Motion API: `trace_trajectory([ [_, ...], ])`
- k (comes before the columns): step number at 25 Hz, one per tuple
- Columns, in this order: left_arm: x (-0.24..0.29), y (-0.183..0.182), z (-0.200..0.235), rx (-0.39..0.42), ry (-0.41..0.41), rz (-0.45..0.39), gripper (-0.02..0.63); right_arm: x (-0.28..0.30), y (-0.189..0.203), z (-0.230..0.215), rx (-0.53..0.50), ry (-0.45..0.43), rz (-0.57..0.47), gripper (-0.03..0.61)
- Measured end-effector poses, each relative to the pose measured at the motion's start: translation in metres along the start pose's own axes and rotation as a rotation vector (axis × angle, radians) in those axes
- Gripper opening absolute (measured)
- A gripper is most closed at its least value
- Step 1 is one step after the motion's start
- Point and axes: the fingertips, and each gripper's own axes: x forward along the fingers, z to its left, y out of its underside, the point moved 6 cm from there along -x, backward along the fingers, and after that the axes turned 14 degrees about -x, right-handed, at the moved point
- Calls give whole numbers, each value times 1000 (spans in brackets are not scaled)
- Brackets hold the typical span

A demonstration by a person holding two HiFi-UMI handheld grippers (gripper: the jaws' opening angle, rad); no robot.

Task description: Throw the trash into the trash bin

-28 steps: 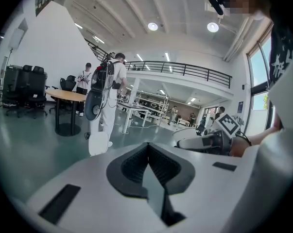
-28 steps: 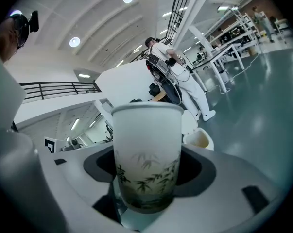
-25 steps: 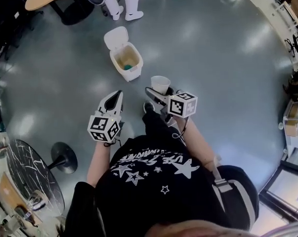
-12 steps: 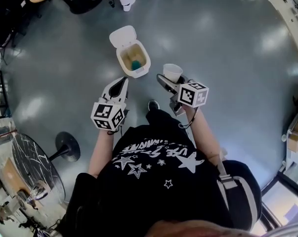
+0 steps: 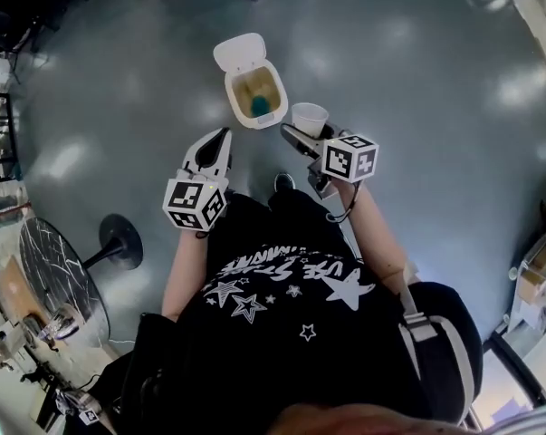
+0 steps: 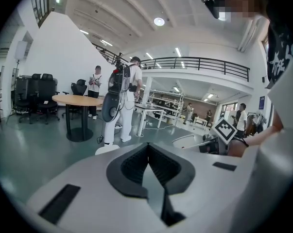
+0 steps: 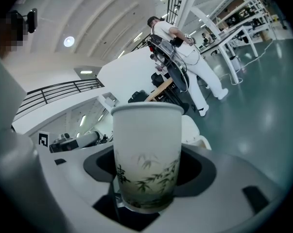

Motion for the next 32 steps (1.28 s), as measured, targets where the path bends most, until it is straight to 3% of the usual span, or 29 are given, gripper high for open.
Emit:
trace_trajectory([
  [8,-14,3,34,-47,-28,-3,12,35,3,18,-16,-27,52,307],
  [20,35,-24,62,-51,121,66,12,44,-29,14,3,115,76,307],
  [27,57,-12,67,-51,148,145,12,45,-25,6,55,162,114,307],
  [32,61,-30,78,-41,145,190,12,54,-33,12,72,192,146,307],
])
